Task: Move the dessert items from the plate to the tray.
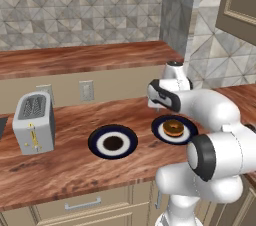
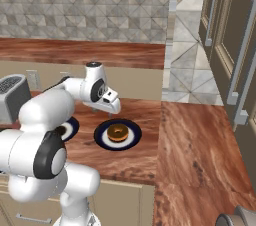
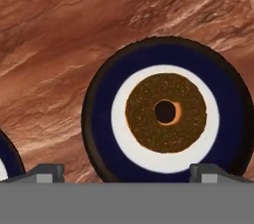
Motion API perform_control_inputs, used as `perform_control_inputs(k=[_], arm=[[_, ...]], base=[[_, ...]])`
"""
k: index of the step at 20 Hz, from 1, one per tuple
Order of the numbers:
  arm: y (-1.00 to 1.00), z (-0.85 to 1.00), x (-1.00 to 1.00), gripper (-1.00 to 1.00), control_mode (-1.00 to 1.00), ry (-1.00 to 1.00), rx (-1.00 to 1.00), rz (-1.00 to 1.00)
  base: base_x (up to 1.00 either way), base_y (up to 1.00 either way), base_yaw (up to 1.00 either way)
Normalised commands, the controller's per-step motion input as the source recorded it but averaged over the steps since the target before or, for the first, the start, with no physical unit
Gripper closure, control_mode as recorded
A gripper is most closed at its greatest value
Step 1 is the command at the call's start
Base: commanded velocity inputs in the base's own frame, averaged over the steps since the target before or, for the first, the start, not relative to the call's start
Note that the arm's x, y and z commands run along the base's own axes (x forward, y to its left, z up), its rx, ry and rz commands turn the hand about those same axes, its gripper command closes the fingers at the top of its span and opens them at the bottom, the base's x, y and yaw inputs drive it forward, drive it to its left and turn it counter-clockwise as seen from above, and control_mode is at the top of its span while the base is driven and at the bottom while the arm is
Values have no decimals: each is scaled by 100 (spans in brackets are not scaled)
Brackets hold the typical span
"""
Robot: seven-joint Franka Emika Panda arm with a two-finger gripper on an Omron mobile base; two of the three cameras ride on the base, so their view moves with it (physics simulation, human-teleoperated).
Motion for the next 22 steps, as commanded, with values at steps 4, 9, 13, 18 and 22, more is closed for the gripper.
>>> perform_control_inputs(k=[4,9,13,18,22], arm=[[0,-44,0,-100,-100,3,0,0],[-25,-43,0,-100,-100,5,0,0],[-6,-36,0,-100,-100,3,0,0],[1,-19,27,-100,-100,1,0,0],[0,-15,24,-100,-100,5,0,0]], base=[[0,0,0],[0,0,0],[0,0,0],[0,0,0],[0,0,0]])
